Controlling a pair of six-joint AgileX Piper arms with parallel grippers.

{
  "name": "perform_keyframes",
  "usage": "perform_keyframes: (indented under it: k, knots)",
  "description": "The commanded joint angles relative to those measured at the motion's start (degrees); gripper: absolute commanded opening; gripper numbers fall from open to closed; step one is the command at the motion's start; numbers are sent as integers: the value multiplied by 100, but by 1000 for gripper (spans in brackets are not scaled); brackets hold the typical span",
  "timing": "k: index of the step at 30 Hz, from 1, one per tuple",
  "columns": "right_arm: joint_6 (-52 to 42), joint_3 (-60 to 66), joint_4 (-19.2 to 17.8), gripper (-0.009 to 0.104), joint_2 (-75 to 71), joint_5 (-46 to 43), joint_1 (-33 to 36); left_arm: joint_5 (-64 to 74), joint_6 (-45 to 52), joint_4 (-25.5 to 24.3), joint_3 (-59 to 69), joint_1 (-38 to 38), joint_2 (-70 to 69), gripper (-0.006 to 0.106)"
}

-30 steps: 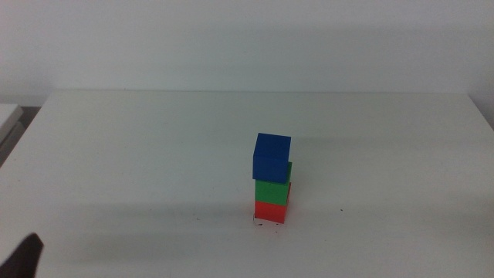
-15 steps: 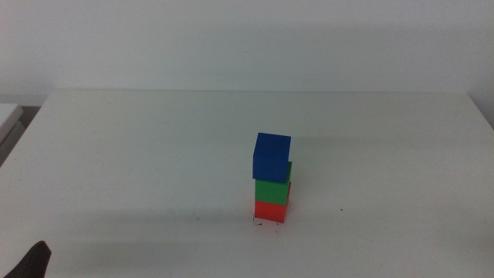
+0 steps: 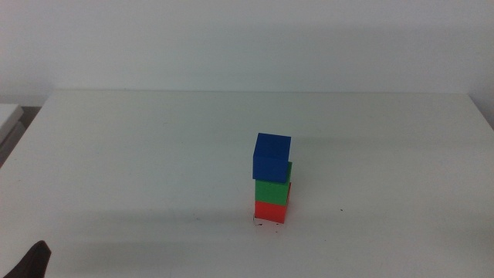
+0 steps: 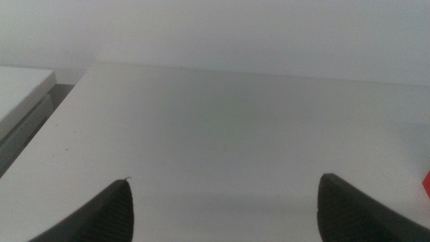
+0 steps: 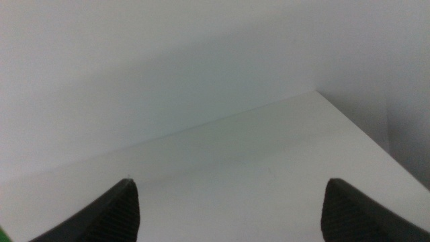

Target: Stack red cubes first, then green, then blue cubes in a specific spot.

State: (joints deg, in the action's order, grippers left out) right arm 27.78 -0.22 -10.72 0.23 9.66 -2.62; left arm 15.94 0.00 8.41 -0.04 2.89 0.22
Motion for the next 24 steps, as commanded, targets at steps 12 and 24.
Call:
perform_keyframes:
  k: [12,24]
  knots:
    - [-2723,22,490,88,-23,-39,143,-87,0,4,4,-2,-22,94]
    - [-2698,22,490,87,-23,-58,137,-101,0,4,4,-2,-22,94]
